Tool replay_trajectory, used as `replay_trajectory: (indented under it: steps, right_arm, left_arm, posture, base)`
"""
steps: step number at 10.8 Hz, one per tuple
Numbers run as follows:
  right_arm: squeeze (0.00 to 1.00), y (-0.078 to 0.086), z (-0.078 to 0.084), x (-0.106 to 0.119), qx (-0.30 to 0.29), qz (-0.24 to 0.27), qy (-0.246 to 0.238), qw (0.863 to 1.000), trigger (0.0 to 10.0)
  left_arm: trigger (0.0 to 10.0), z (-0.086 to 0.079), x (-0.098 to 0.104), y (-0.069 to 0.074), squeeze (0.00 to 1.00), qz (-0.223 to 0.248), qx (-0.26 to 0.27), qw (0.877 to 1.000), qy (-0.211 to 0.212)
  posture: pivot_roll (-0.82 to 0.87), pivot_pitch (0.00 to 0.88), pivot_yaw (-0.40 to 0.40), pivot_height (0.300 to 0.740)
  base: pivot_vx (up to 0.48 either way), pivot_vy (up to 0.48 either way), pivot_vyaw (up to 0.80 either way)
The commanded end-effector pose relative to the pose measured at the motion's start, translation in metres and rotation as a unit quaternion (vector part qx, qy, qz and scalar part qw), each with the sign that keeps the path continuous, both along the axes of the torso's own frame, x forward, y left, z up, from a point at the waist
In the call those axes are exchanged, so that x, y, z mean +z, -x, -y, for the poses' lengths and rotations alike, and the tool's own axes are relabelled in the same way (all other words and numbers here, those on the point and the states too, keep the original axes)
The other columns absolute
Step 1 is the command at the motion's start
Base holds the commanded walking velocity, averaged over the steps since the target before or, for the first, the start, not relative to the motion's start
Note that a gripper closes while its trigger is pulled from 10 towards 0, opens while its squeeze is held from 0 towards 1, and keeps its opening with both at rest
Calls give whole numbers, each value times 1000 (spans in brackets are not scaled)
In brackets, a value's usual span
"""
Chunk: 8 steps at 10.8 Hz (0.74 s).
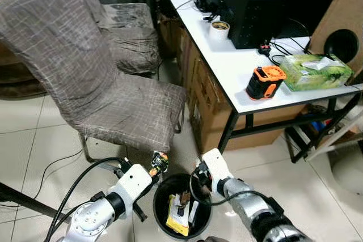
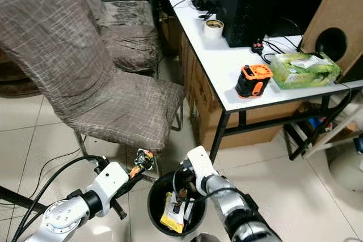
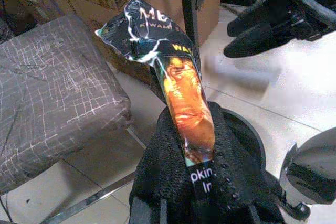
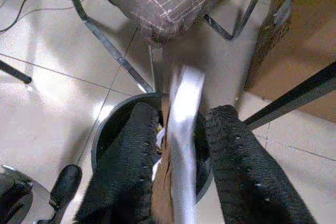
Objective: Picking trash to rubbish bin
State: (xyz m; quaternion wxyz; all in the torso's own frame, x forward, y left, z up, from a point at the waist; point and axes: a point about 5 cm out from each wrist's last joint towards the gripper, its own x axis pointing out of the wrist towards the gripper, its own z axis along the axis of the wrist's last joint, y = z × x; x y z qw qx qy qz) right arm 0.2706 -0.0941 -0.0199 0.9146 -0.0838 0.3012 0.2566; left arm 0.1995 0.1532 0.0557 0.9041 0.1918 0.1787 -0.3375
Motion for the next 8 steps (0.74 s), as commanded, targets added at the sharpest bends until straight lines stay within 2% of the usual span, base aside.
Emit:
replay_trajectory:
  steps: [1, 4, 5, 6, 7, 8]
  right_arm:
    - [1000, -1, 2, 0, -1, 3, 1, 1000, 10000]
    - [1000, -2, 7, -1, -9, 4, 10, 1000, 10000]
    - [957, -3, 9, 1, -7, 9, 12, 1000, 10000]
    - [0, -2, 12, 4, 7, 18, 3, 1000, 10000]
    - [0, 6, 19, 8, 33, 35, 1, 999, 10000]
    - [0, 23, 31, 16, 47, 50, -17, 998, 10000]
  left_arm:
    - [10000, 0, 3, -1, 0, 6, 4, 1000, 2]
    - [10000, 1, 3, -4, 0, 7, 6, 1000, 3]
    - [10000, 6, 1, -9, 0, 8, 13, 1000, 15]
    - [10000, 15, -10, -18, 0, 0, 22, 999, 27]
    - [10000, 28, -24, -26, 0, -20, 20, 999, 29]
    - [10000, 42, -39, -35, 0, -48, 30, 998, 35]
  posture:
    - [-50, 101, -55, 740]
    - [-56, 89, -52, 740]
    - [-78, 80, -48, 740]
    - [-121, 73, -41, 740]
    - [-146, 71, -39, 740]
    - [-181, 73, -36, 740]
  base:
    - [0, 0, 0]
    - [0, 0, 0]
    - [0, 0, 0]
    - [0, 0, 0]
    - [0, 0, 0]
    - [0, 0, 0]
